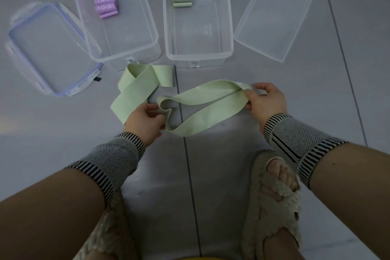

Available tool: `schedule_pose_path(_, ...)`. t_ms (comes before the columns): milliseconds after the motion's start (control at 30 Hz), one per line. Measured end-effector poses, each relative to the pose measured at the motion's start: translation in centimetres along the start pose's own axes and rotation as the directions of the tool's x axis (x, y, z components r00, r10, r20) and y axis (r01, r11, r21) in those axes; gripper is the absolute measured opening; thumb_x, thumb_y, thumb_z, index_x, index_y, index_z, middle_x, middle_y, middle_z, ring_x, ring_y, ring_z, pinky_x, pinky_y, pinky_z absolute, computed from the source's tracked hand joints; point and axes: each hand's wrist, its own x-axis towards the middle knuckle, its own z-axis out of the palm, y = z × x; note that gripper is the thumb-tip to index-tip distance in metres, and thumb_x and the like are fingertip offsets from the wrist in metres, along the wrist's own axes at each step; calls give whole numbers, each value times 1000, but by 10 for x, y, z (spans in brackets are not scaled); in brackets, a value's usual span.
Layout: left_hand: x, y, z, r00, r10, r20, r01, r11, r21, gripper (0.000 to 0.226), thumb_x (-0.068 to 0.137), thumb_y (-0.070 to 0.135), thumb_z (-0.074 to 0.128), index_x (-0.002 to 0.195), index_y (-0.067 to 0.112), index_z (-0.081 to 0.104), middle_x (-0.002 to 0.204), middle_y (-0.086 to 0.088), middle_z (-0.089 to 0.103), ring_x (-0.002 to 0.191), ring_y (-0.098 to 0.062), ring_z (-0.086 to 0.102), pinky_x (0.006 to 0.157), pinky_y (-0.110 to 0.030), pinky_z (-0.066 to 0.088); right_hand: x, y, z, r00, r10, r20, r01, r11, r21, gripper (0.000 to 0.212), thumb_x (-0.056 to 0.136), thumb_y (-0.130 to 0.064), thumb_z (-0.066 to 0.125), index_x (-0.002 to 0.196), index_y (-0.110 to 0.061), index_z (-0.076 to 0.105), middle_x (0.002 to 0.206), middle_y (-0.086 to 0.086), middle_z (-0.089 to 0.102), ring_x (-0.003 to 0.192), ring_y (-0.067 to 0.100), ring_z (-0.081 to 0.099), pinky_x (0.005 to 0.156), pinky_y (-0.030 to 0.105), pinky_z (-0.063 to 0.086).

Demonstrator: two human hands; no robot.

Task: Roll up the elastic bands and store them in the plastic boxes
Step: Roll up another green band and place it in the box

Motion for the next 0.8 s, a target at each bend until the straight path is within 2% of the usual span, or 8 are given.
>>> schedule_pose_path(133, 2, 4, 5, 998, 9, -57, 3, 980, 201, 64, 68, 49, 76, 117, 12, 57, 99, -5, 68, 88, -24, 66, 84, -41, 55, -8, -4, -2, 976, -215, -24, 197, 929, -313, 45, 82, -33, 62, 125, -25, 52, 107, 4, 56, 92, 20, 56, 87, 31, 45)
schedule_pose_path(200, 3, 6, 9, 995, 21, -97, 8, 959, 284, 66, 66, 54, 76, 113, 11, 60, 102, -8, 68, 94, -26, 64, 89, -38, 52, -20, -10, 0, 871, -489, 32, 451, 773, -446, 46, 83, -30, 57, 127, -18, 52, 113, 12, 51, 100, 27, 53, 88, 32, 41)
schedule_pose_path(267, 2, 9, 13, 993, 55, -109, -17, 946, 323, 60, 70, 50, 76, 113, 11, 60, 102, -4, 66, 95, -23, 62, 85, -31, 48, -32, -11, 10, 729, -641, 241, 663, 574, -480, 49, 80, -30, 49, 125, -13, 57, 114, 16, 53, 104, 35, 51, 91, 35, 41)
schedule_pose_path(367, -1, 14, 18, 990, 116, -82, -85, 947, 310, 36, 73, 38, 77, 99, 18, 62, 85, 5, 62, 79, -15, 58, 74, -25, 44, -42, -8, 26, 670, -532, 518, 742, 465, -482, 53, 83, -20, 53, 134, -11, 49, 135, 13, 46, 122, 33, 43, 104, 37, 34)
schedule_pose_path(433, -2, 16, 18, 985, 152, -77, -123, 947, 297, 21, 75, 29, 75, 77, 20, 56, 70, 8, 55, 67, -13, 53, 61, -22, 41, -45, -7, 34, 678, -473, 562, 734, 480, -481, 55, 86, -15, 53, 140, -14, 42, 144, 6, 38, 129, 27, 36, 109, 32, 27)
schedule_pose_path(500, -2, 20, 15, 972, 221, -83, -182, 927, 329, 23, 78, 22, 71, 68, 19, 50, 64, 5, 51, 66, -19, 50, 60, -25, 40, -44, -7, 37, 696, -454, 556, 716, 492, -495, 56, 87, -13, 51, 142, -16, 39, 147, 4, 34, 131, 25, 34, 110, 30, 25)
schedule_pose_path(667, -1, 27, -13, 891, 425, -159, -248, 750, 613, 10, 82, 17, 59, 82, 12, 50, 80, -4, 50, 74, -24, 45, 67, -31, 33, -39, -3, 30, 781, -357, 512, 620, 539, -570, 60, 86, -14, 53, 143, -17, 34, 149, 8, 29, 132, 27, 35, 106, 32, 32)
schedule_pose_path(800, 3, 18, -29, 862, 440, -250, -235, 786, 572, 22, 84, 15, 55, 106, 11, 55, 110, -12, 52, 93, -33, 52, 78, -33, 37, -44, 2, 29, 780, -364, 510, 625, 502, -597, 46, 86, -16, 52, 131, -10, 43, 135, 12, 40, 119, 31, 44, 92, 35, 39)
